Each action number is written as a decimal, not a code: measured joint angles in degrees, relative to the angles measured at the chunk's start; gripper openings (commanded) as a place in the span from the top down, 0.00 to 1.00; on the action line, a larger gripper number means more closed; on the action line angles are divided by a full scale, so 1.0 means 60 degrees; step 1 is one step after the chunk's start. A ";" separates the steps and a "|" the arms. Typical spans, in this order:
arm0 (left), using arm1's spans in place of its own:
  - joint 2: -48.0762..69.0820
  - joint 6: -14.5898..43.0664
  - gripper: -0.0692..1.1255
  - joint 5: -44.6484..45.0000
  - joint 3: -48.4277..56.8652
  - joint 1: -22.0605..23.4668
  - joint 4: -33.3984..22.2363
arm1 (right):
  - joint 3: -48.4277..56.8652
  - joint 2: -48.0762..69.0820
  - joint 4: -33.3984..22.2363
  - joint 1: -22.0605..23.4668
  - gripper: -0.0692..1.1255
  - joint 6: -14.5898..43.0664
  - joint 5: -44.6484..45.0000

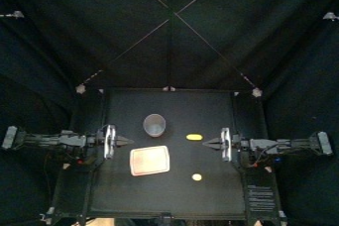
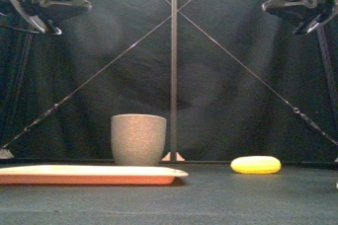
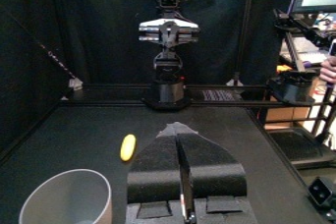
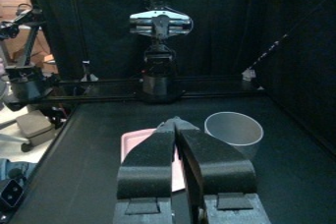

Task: Pick the corn then place it on the pink plate
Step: Pick the corn

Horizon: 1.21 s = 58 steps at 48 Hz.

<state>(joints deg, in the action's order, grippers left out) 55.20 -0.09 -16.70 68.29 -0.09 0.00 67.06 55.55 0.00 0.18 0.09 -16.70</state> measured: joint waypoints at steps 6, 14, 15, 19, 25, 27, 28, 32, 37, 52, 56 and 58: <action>0.0337 0.0044 0.98 0.0396 -0.0015 -0.0117 0.0117 | 0.0059 -0.0293 0.0293 0.0322 0.90 0.0176 0.0396; 0.0981 0.0059 0.96 0.0791 -0.0044 -0.0176 0.0190 | -0.0044 -0.1187 0.0879 0.1597 0.83 0.0352 0.2549; 0.1040 0.0059 0.96 0.0835 -0.0044 -0.0176 0.0190 | -0.0088 -0.1274 0.0894 0.1729 0.82 0.0337 0.2842; 0.1187 0.0059 0.96 0.0938 -0.0044 -0.0176 0.0190 | -0.0308 -0.1567 0.0835 0.2183 0.76 0.0308 0.3970; 0.1187 0.0059 0.96 0.1025 -0.0044 -0.0176 0.0190 | -0.0688 -0.1538 0.0425 0.2593 0.61 0.0293 0.5522; 0.1187 0.0059 0.96 0.1025 -0.0044 -0.0176 0.0205 | -0.0820 -0.1450 0.0293 0.2681 0.54 0.0278 0.6079; 0.1187 0.0059 0.96 0.1025 -0.0044 -0.0176 0.0190 | -0.0894 -0.1436 0.0234 0.2725 0.51 0.0293 0.6372; 0.1201 0.0073 0.96 0.1055 -0.0044 -0.0205 0.0190 | -0.1128 -0.1450 0.0044 0.2856 0.38 0.0234 0.7295; 0.1201 0.0088 0.96 0.1055 -0.0044 -0.0264 0.0234 | -0.1362 -0.1523 -0.0117 0.2871 0.22 0.0161 0.8057; 0.1201 0.0088 0.96 0.1069 -0.0044 -0.0469 0.0410 | -0.2051 -0.3091 -0.0923 0.2505 0.06 0.0117 0.8408; 0.1201 0.0088 0.96 0.1069 -0.0044 -0.0483 0.0410 | -0.2314 -0.3823 -0.1157 0.2417 0.06 0.0132 0.8247; 0.1201 0.0088 0.96 0.1069 -0.0044 -0.0483 0.0410 | -0.2432 -0.4175 -0.1289 0.2402 0.06 0.0117 0.8203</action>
<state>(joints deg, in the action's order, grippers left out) 62.40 0.44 -10.28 68.03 -2.99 2.46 52.47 30.50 -7.73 14.59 0.79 32.52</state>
